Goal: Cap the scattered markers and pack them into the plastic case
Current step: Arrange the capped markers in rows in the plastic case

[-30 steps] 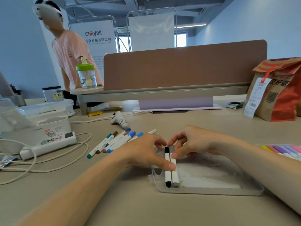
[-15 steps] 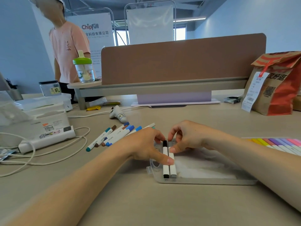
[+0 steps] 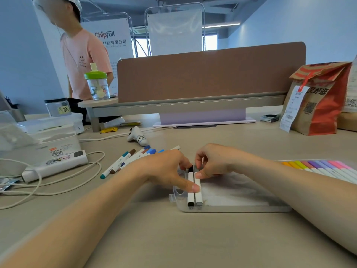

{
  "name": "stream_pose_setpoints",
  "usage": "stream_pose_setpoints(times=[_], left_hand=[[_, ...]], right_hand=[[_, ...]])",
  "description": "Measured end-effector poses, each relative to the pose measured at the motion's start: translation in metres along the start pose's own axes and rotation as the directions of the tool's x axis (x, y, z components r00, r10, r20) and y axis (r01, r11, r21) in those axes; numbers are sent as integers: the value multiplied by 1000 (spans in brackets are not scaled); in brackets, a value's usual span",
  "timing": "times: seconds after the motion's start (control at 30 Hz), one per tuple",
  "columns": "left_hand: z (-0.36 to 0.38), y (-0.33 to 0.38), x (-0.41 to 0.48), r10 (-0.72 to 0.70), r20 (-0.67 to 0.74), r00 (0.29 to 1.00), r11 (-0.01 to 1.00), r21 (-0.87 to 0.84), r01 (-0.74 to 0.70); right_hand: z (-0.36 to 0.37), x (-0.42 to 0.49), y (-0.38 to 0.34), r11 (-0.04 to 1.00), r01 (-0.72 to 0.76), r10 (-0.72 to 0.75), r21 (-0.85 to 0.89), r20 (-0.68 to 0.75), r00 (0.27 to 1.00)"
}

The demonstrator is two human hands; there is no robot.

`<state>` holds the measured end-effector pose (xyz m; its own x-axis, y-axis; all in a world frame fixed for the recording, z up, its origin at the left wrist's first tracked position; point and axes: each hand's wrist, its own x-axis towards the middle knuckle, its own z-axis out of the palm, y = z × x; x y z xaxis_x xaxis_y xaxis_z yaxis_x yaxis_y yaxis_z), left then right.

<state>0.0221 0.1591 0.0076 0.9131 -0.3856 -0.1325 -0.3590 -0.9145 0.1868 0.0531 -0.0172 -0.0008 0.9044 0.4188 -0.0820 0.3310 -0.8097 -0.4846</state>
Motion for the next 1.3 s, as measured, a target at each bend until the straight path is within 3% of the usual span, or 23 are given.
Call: stream_pose_setpoints(times=[0.1,0.2,0.23,0.33,0.4,0.67,0.9,1.0,1.07,1.17,1.3], left_hand=[[-2,-16,4,16,-77,997,997,-68,-22],[-6,-46,16,-97,-411,906,967,-256,-13],[-5,-56,19,-159,-457,875,959,-283,27],[4,-77,28,-293,-359,886,953,-180,242],[6,-78,32,-323,-300,897,946,-101,307],[2,-63,35,-365,-220,905,928,-10,372],[-2,-68,32,-335,-377,864,929,23,370],[-6,-63,27,-264,-504,822,963,-89,254],[-5,-53,22,-199,-527,826,975,-193,112],[-2,-32,15,-122,-517,847,944,-324,-61],[1,-10,7,-61,-477,877,879,-442,-179]], right_hand=[[-2,-1,7,990,13,-13,138,4,1000],[-4,-2,13,972,23,-14,234,-38,999],[-4,-1,13,971,18,-5,240,-56,998],[0,0,13,978,22,-7,208,-76,997],[1,0,13,981,21,-7,193,-73,997],[2,0,13,985,24,-7,171,-102,995],[3,1,14,984,14,14,180,-151,988],[0,3,14,984,25,29,178,-292,956],[-4,4,12,955,51,67,294,-376,924],[-8,3,9,811,84,144,579,-336,931],[-9,-1,6,642,196,85,741,-323,943]])
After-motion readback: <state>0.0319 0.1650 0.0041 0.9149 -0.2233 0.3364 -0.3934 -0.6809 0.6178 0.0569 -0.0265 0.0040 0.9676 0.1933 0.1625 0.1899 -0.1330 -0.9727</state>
